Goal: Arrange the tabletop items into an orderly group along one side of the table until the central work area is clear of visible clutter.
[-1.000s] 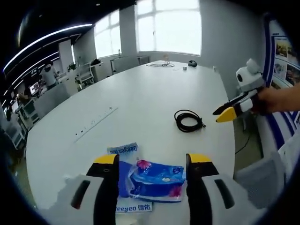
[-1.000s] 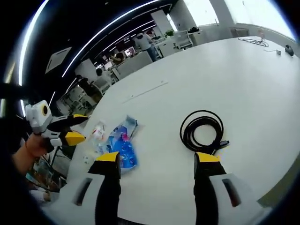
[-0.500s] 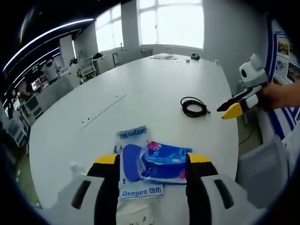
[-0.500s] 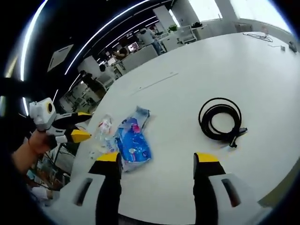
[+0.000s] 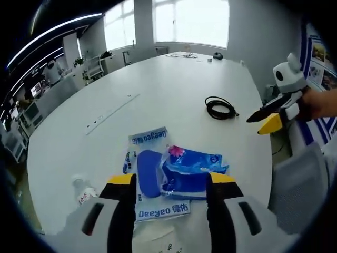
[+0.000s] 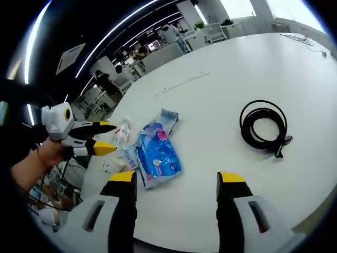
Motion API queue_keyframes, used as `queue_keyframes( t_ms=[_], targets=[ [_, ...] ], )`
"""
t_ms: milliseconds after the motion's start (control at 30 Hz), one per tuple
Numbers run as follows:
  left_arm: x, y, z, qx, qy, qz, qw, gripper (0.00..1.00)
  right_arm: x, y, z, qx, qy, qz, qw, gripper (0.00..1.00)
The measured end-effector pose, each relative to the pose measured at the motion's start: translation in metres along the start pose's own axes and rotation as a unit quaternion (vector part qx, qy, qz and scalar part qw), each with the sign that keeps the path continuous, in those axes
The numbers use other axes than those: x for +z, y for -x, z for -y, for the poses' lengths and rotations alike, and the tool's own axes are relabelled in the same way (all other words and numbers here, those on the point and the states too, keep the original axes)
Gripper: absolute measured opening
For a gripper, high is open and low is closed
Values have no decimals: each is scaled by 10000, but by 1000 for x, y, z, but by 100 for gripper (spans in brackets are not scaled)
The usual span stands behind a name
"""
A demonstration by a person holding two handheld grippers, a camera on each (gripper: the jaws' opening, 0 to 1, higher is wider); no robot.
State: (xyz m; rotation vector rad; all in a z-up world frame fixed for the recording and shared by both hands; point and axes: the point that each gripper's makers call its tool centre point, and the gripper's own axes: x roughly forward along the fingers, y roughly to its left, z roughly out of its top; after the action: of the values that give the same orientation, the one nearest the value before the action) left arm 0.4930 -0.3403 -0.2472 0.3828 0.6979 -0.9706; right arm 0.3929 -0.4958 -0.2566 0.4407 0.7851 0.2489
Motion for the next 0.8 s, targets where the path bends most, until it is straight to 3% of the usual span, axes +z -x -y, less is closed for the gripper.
queue_keyframes(
  t_ms=[567,800],
  targets=[
    [-20,-44,-17,-261,-24,-378,9989,42,-5,-27,-3,-7,-62,-274,9996,60],
    [-25,-57,-15,-383,-103,-502,9980,31,-12,-35,-6,20,-69,-404,9992,59]
  ],
)
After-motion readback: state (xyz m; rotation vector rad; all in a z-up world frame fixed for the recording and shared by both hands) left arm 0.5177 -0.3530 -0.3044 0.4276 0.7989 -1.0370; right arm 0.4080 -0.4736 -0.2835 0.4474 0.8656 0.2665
